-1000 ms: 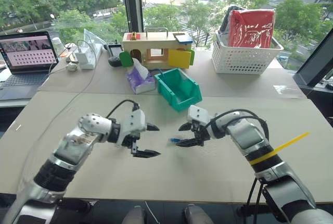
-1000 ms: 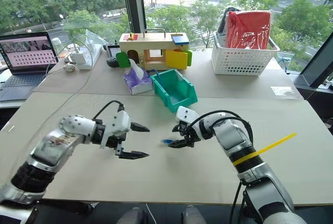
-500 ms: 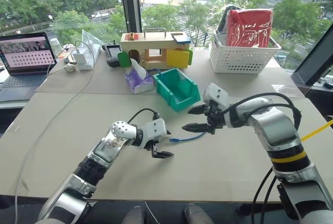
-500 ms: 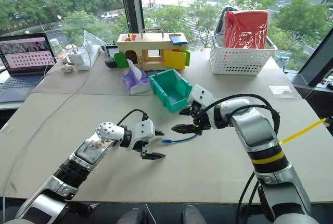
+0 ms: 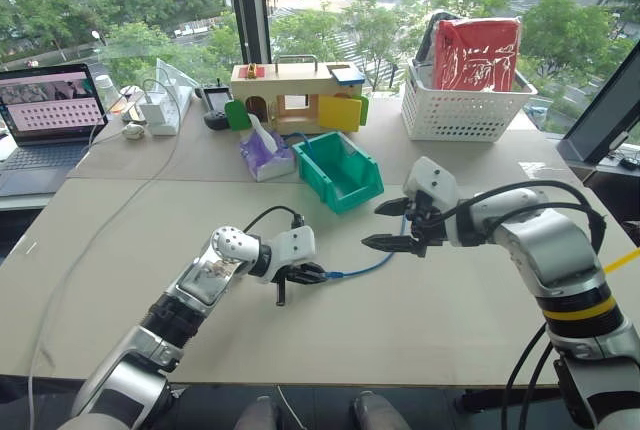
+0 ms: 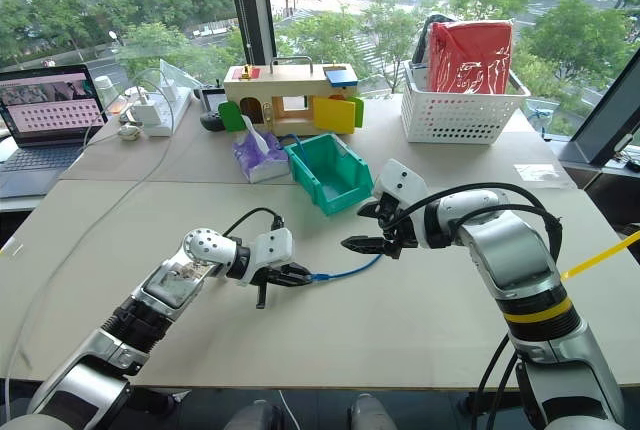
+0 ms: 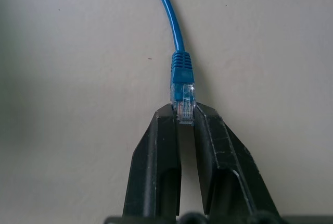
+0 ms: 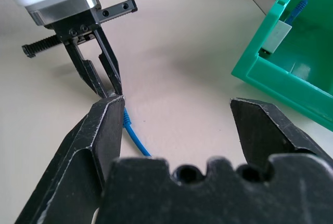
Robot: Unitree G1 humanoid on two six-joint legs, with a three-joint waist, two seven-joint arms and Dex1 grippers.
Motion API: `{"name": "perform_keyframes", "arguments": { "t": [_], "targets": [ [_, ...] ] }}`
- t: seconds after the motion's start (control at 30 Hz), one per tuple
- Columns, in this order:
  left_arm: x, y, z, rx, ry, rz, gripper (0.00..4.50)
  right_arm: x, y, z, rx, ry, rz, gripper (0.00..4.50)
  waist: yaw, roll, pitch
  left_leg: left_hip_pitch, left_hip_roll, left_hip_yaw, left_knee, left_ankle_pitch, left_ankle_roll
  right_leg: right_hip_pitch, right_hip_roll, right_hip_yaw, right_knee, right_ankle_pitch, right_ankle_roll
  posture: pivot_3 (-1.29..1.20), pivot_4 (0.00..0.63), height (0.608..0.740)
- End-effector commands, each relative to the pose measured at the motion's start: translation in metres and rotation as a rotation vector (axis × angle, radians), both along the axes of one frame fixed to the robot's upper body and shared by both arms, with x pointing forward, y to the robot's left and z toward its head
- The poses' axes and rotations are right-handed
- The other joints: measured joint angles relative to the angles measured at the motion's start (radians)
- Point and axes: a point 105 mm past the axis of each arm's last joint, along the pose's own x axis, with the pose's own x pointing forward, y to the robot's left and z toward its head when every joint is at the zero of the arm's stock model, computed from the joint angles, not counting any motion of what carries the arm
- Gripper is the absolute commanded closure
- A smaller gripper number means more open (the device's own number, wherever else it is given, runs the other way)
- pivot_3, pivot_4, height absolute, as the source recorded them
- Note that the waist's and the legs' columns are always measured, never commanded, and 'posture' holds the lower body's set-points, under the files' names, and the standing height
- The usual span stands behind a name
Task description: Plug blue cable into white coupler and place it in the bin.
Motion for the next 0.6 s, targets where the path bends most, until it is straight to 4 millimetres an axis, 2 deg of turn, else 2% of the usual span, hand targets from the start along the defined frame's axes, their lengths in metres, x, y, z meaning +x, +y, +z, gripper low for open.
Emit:
{"name": "perform_keyframes", "arguments": {
  "t": [0.03,0.1,0.17,0.27,0.3,0.33,0.37,0.43,0.5,0.6],
  "targets": [
    [0.004,-0.012,0.017,-0.128,0.013,0.045,4.50,-0.041,-0.011,0.022,0.223,0.224,0.017,0.74,0.005,0.000,0.000,-0.001,0.000,0.000,0.000,0.000,0.000,0.000,0.000,0.000,0.000,0.000,0.000,0.00,0.150,0.715],
    [0.000,-0.023,0.028,-0.203,0.027,0.039,4.50,-0.062,-0.018,0.022,0.288,0.326,0.034,0.74,0.013,0.000,0.000,-0.003,-0.001,-0.002,0.001,0.000,0.000,0.000,0.000,-0.001,-0.001,0.001,-0.001,0.00,0.150,0.715],
    [-0.004,-0.032,0.036,-0.259,0.036,0.035,4.50,-0.073,-0.027,0.019,0.324,0.383,-0.002,0.74,0.019,0.000,0.000,-0.004,-0.001,-0.003,0.001,0.000,0.000,0.000,-0.001,-0.002,-0.001,0.001,-0.001,0.00,0.150,0.715],
    [-0.015,-0.050,0.051,-0.373,0.066,0.025,4.50,-0.088,-0.040,0.002,0.448,0.459,-0.069,0.74,0.027,0.000,0.000,-0.004,-0.001,-0.003,0.002,-0.001,0.001,0.001,-0.001,-0.002,-0.002,0.001,-0.001,0.00,0.150,0.715],
    [-0.024,-0.062,0.058,-0.444,0.104,0.014,4.50,-0.091,-0.041,-0.014,0.576,0.482,-0.145,0.74,0.029,-0.001,0.000,-0.004,-0.001,-0.003,0.002,-0.001,0.001,0.001,-0.001,-0.002,-0.002,0.001,-0.001,0.00,0.150,0.715],
    [-0.030,-0.070,0.062,-0.490,0.132,0.007,4.50,-0.094,-0.042,-0.025,0.667,0.500,-0.213,0.74,0.031,-0.004,-0.002,-0.003,-0.001,-0.003,0.002,-0.001,0.001,0.001,-0.001,-0.002,-0.003,0.001,-0.001,0.00,0.150,0.715],
    [-0.036,-0.077,0.064,-0.519,0.155,0.004,4.50,-0.089,-0.045,-0.039,0.760,0.492,-0.367,0.74,0.030,-0.003,-0.003,-0.003,0.001,-0.005,0.001,-0.001,0.001,0.003,0.000,-0.004,-0.003,0.000,-0.001,0.00,0.150,0.715],
    [-0.046,-0.084,0.065,-0.531,0.179,-0.010,4.50,-0.082,-0.049,-0.056,0.881,0.486,-0.610,0.74,0.022,0.001,-0.003,-0.004,0.001,-0.005,0.000,-0.001,0.001,0.000,0.000,-0.003,-0.002,-0.003,0.005,0.00,0.150,0.715],
    [-0.045,-0.086,0.064,-0.531,0.182,0.024,4.50,-0.085,-0.042,-0.063,0.950,0.514,-0.680,0.74,0.004,0.009,-0.003,-0.003,0.000,-0.002,0.000,0.000,0.001,-0.002,0.000,0.002,0.001,-0.004,0.006,0.00,0.150,0.715],
    [-0.045,-0.088,0.061,-0.518,0.208,0.064,4.50,-0.084,-0.029,-0.061,1.065,0.541,-0.705,0.74,-0.006,0.009,-0.004,0.000,-0.001,-0.002,0.001,0.001,0.000,0.001,0.000,0.003,0.000,-0.003,0.007,0.00,0.150,0.715]
  ]
}}
